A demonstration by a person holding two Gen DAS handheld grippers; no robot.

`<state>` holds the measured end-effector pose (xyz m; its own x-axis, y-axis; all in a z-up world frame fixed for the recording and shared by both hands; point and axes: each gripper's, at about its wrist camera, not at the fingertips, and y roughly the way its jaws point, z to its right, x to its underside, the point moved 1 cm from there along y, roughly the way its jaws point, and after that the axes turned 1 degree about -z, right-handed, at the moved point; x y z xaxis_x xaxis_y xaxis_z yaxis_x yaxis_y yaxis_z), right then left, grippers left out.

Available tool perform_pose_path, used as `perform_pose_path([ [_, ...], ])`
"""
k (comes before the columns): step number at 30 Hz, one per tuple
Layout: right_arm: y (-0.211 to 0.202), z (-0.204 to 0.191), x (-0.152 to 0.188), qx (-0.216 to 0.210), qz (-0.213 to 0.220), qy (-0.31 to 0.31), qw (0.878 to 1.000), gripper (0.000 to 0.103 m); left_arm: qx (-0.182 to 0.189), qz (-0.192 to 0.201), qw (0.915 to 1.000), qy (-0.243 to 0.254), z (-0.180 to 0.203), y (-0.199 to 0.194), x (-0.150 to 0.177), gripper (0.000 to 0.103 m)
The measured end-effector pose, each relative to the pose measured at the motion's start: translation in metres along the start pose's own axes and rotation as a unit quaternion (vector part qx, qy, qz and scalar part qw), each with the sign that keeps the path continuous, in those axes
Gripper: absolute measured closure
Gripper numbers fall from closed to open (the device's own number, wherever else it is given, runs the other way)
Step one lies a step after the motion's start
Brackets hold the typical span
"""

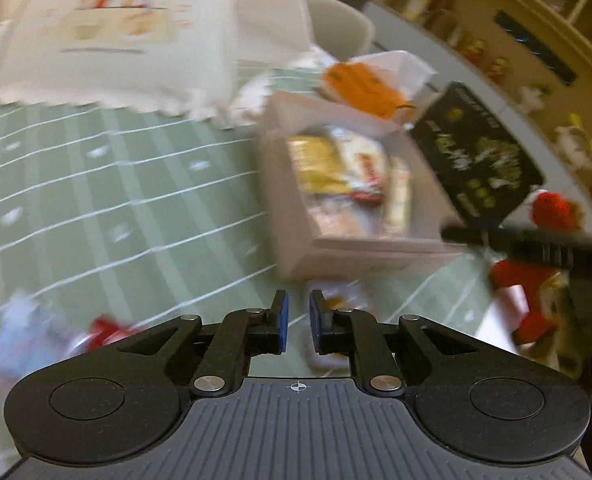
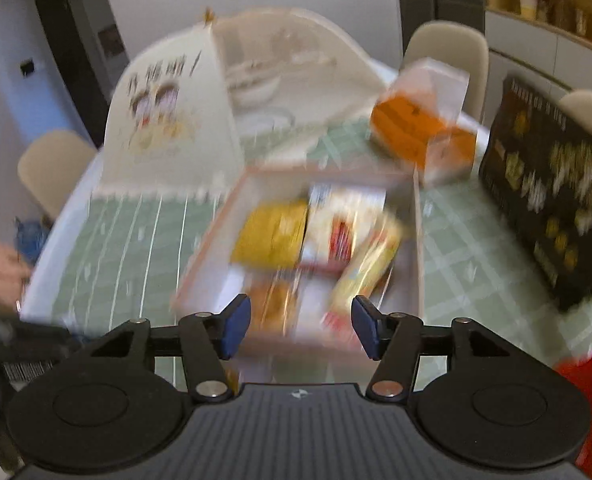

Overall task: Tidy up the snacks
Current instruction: 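Lift sweets tray and rice stick bar and carry both over the pink box, then open both tools to drop sweets tray and rice stick bar into the pink box, then reach left tool to clear candy cube packet while right tool reaches red chicken packet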

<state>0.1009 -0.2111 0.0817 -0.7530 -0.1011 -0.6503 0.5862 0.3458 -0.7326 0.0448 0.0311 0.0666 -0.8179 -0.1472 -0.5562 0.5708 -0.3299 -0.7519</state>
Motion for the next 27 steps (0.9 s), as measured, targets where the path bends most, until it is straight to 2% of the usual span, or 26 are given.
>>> perform_pose_path([
  [3,0.017,-0.017,0.035,-0.008,-0.035,0.022,0.999,0.046,-0.023,0.007,0.9995,-0.022,-0.013,-0.013,0.015,0.089],
  [7,0.047,-0.041,0.053,-0.010,-0.064,0.047,0.997,0.046,-0.040,0.026,0.9981,-0.039,-0.023,-0.028,0.020,0.089],
  [10,0.059,-0.063,0.055,0.003,-0.060,0.022,0.998,0.044,-0.073,0.049,0.9945,-0.057,-0.036,-0.042,0.019,0.089],
  [12,0.069,-0.076,0.057,0.008,-0.067,-0.008,0.998,0.036,-0.094,0.062,0.9908,-0.076,-0.050,-0.054,0.020,0.089],
  [14,0.075,-0.084,0.059,0.020,-0.065,-0.030,0.997,0.035,-0.115,0.071,0.9855,-0.102,-0.067,-0.067,0.022,0.089],
  [17,0.071,-0.090,0.062,0.025,-0.062,-0.064,0.996,0.037,-0.146,0.079,0.9769,-0.135,-0.090,-0.081,0.030,0.089],
  [20,0.062,-0.088,0.064,-0.016,-0.074,-0.065,0.995,0.039,-0.163,0.074,0.9704,-0.162,-0.107,-0.084,0.041,0.089],
  [23,0.043,-0.085,0.068,-0.046,-0.079,-0.067,0.993,0.039,-0.162,0.062,0.9687,-0.178,-0.116,-0.084,0.053,0.089],
  [27,0.010,-0.084,0.060,-0.062,-0.047,-0.082,0.994,0.039,-0.157,0.045,0.9694,-0.183,-0.120,-0.079,0.061,0.089],
])
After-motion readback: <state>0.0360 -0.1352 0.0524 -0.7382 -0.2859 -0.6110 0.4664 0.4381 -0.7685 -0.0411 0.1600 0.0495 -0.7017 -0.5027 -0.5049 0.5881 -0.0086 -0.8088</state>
